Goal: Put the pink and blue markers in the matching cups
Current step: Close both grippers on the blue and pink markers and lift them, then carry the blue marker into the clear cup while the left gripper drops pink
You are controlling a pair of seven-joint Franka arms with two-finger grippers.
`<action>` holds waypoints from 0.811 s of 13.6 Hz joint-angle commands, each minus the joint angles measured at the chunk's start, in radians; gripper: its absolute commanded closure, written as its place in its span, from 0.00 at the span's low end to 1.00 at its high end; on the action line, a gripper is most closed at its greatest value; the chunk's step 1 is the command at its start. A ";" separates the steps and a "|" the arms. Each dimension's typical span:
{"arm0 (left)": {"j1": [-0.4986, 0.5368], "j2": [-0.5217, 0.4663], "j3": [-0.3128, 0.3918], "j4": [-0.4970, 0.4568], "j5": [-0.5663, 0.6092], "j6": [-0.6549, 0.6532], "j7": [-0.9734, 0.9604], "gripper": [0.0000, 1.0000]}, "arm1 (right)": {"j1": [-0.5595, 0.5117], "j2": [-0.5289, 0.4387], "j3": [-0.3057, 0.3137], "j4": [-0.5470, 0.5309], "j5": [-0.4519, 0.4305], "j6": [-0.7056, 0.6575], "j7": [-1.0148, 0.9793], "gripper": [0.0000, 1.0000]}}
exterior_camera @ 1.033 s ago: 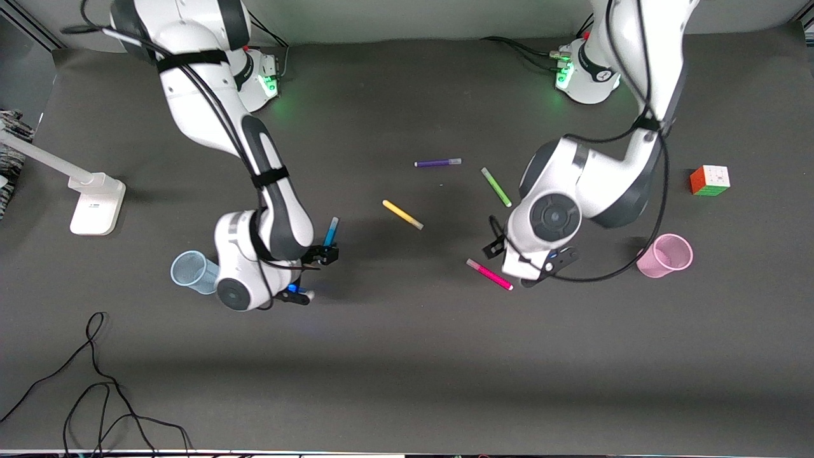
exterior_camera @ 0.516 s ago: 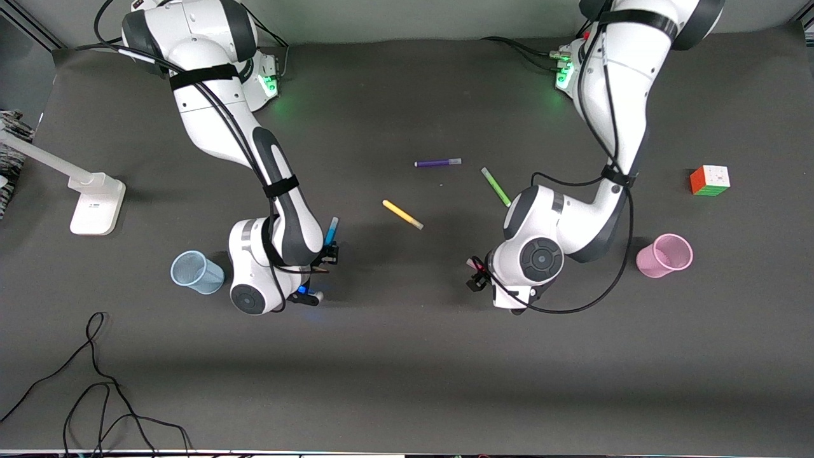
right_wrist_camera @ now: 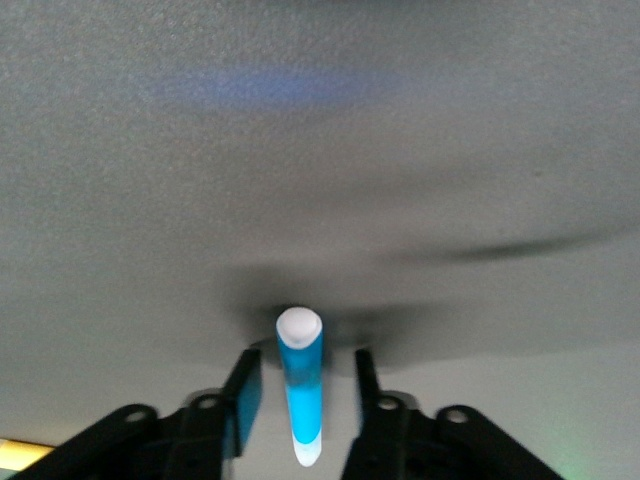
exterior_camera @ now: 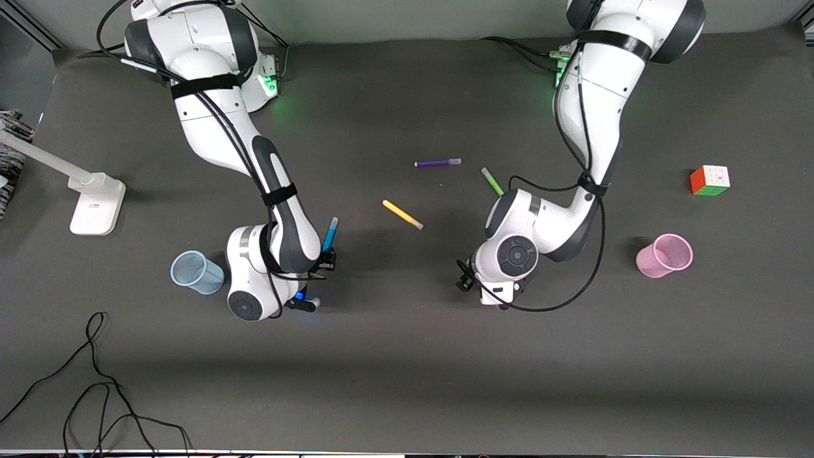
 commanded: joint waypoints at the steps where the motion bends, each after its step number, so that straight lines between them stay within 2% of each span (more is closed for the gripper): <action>1: -0.007 -0.009 0.011 -0.027 -0.010 0.010 -0.020 0.48 | -0.023 0.021 -0.002 0.043 0.015 -0.010 0.028 1.00; 2: -0.005 -0.011 0.011 -0.027 -0.010 0.009 -0.019 0.59 | -0.023 0.019 -0.004 0.054 0.014 -0.012 0.029 1.00; 4: -0.002 -0.011 0.011 -0.027 -0.011 0.009 -0.017 0.89 | -0.023 -0.001 -0.013 0.065 0.006 -0.016 0.069 1.00; 5: -0.002 -0.011 0.011 -0.027 -0.014 0.009 -0.016 0.99 | -0.020 -0.024 -0.022 0.065 0.000 -0.016 0.096 1.00; 8: -0.001 -0.022 0.011 -0.021 -0.022 -0.003 -0.010 1.00 | -0.004 -0.155 -0.062 0.063 -0.168 -0.015 0.187 1.00; 9: 0.007 -0.026 0.011 -0.021 -0.022 -0.008 -0.005 1.00 | 0.011 -0.201 -0.076 0.055 -0.289 -0.009 0.195 1.00; 10: 0.016 -0.048 0.011 -0.015 -0.019 -0.046 -0.005 1.00 | 0.025 -0.238 -0.100 0.051 -0.392 0.004 0.196 1.00; 11: 0.028 -0.068 0.014 0.011 -0.017 -0.124 -0.003 1.00 | 0.025 -0.286 -0.131 0.019 -0.422 0.037 0.180 1.00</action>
